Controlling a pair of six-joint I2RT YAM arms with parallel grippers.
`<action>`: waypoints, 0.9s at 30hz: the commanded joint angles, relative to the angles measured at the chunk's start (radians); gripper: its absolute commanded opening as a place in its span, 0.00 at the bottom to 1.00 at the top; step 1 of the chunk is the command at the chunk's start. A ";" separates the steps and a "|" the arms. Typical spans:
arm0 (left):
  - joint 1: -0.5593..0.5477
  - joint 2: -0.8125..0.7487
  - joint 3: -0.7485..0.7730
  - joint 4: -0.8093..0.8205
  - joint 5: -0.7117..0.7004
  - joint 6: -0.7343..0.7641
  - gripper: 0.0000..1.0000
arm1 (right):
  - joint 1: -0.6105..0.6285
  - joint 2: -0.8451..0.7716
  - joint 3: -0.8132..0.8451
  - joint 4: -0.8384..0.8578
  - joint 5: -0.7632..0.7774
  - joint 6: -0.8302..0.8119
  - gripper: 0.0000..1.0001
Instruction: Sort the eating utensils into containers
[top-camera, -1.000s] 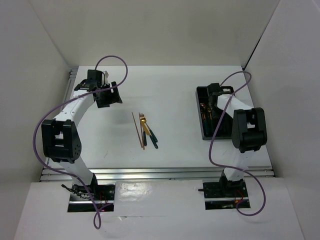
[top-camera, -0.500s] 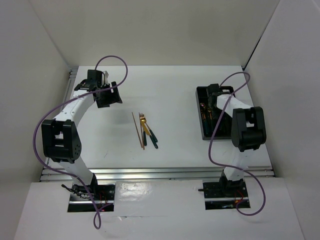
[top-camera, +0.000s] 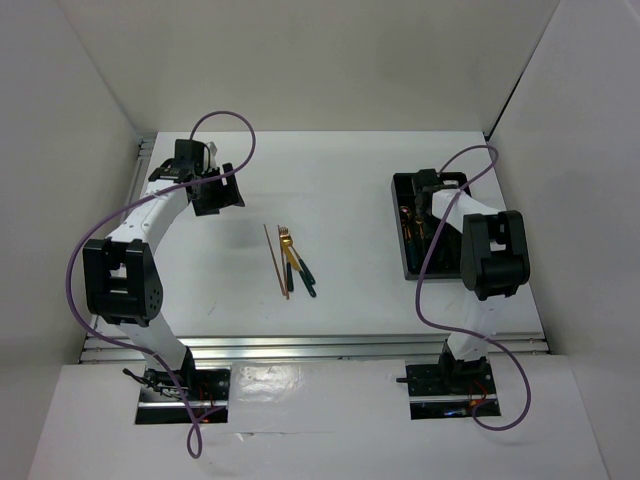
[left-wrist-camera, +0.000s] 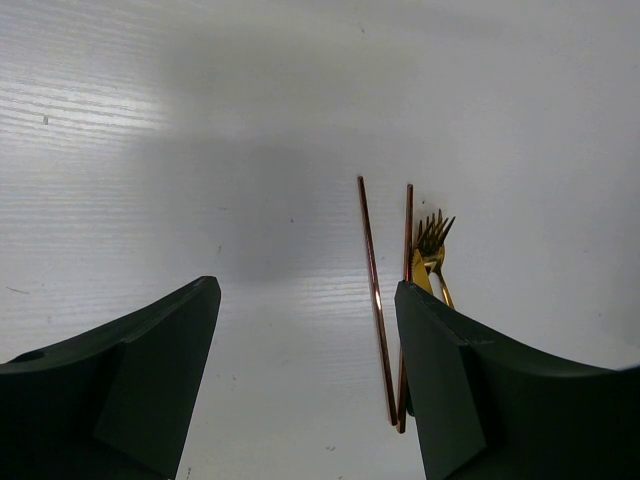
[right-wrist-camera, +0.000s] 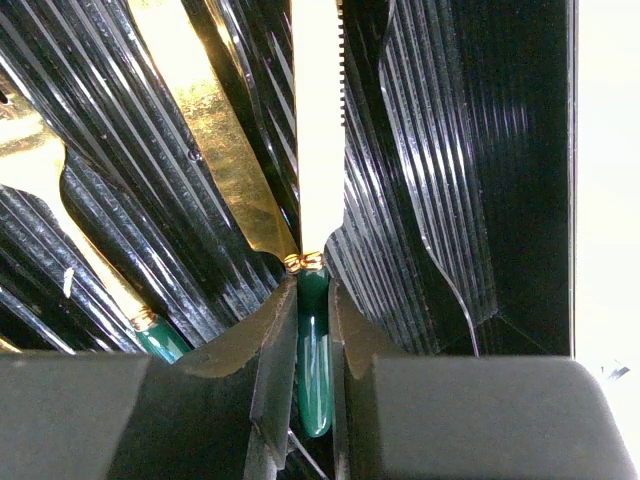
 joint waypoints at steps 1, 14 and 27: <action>0.005 0.004 0.024 0.019 0.016 0.009 0.85 | -0.006 0.016 0.002 0.037 0.030 0.016 0.02; 0.005 0.013 0.024 0.019 0.016 0.009 0.85 | 0.003 -0.159 0.054 -0.009 0.030 0.009 0.00; 0.005 0.013 0.024 0.010 0.025 0.009 0.85 | 0.003 -0.241 -0.040 0.111 -0.275 -0.192 0.00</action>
